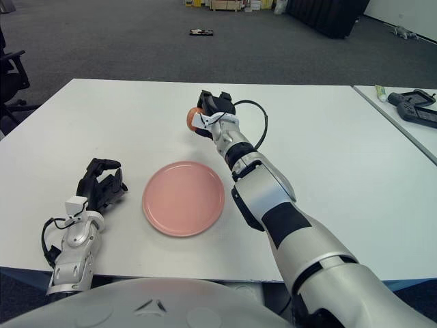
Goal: Put the apple into the plate.
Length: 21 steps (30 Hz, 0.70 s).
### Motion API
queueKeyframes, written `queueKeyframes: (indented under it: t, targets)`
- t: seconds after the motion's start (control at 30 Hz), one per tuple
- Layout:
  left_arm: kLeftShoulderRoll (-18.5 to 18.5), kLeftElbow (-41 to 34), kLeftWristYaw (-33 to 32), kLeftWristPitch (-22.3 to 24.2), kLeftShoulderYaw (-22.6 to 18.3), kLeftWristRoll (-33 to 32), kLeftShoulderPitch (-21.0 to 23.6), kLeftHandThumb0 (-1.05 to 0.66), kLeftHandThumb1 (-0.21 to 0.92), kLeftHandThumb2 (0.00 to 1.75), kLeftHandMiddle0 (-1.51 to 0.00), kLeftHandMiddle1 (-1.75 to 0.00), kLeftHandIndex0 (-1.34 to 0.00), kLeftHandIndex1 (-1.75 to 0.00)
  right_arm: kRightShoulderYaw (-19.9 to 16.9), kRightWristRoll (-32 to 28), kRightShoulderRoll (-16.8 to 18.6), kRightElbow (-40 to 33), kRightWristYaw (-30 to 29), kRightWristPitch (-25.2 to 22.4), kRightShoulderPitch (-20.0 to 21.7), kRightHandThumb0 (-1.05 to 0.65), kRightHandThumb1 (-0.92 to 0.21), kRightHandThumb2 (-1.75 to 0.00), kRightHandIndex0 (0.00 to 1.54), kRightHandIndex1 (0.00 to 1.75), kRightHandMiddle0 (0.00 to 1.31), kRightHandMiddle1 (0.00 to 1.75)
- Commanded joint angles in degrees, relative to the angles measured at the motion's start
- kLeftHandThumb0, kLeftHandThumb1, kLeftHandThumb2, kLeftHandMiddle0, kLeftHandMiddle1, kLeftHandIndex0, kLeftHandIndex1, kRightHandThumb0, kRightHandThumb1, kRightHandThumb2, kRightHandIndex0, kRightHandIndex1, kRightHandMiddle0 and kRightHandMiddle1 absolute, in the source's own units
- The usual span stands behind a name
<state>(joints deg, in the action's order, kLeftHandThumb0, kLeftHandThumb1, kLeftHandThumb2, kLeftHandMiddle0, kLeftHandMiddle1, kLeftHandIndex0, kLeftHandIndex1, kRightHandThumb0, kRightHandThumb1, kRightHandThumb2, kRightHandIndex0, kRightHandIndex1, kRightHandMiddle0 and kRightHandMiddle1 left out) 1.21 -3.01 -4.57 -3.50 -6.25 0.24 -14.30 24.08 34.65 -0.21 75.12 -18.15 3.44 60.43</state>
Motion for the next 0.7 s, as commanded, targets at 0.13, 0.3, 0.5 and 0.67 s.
queueKeyframes:
  t: [0.13, 0.3, 0.5, 0.67]
  targets:
    - [-0.3, 0.3, -0.1, -0.5, 0.1, 0.2, 1.3, -0.38, 0.72, 0.81, -0.82, -1.75, -0.32, -1.75, -1.9, -1.9, -2.5, -2.6, 0.6, 2.6, 3.8, 0.0, 0.0, -1.69, 0.86, 1.74, 0.62, 1.75]
    - [-0.1, 0.1, -0.3, -0.3, 0.2, 0.3, 1.5, -0.38, 0.72, 0.81, -0.82, -1.75, -0.31, -1.75, -2.4, -2.6, -3.6, -6.4, 1.5, 4.2, 3.5, -0.01, 0.04, -1.73, 0.89, 1.75, 0.65, 1.75]
    - [-0.1, 0.2, -0.4, -0.2, 0.4, 0.7, 1.9, -0.37, 0.73, 0.79, -0.81, -1.75, -0.31, -1.75, -3.2, -4.2, -5.0, -17.4, 5.2, 5.2, -0.6, -0.01, 0.06, -1.75, 0.9, 1.75, 0.68, 1.73]
    - [-0.1, 0.6, -0.5, -0.4, 0.5, 1.0, 2.3, -0.37, 0.75, 0.77, -0.79, -1.75, -0.3, -1.75, -3.3, -4.6, -6.0, -31.3, 9.4, 2.9, -7.3, -0.01, 0.07, -1.75, 0.9, 1.75, 0.68, 1.73]
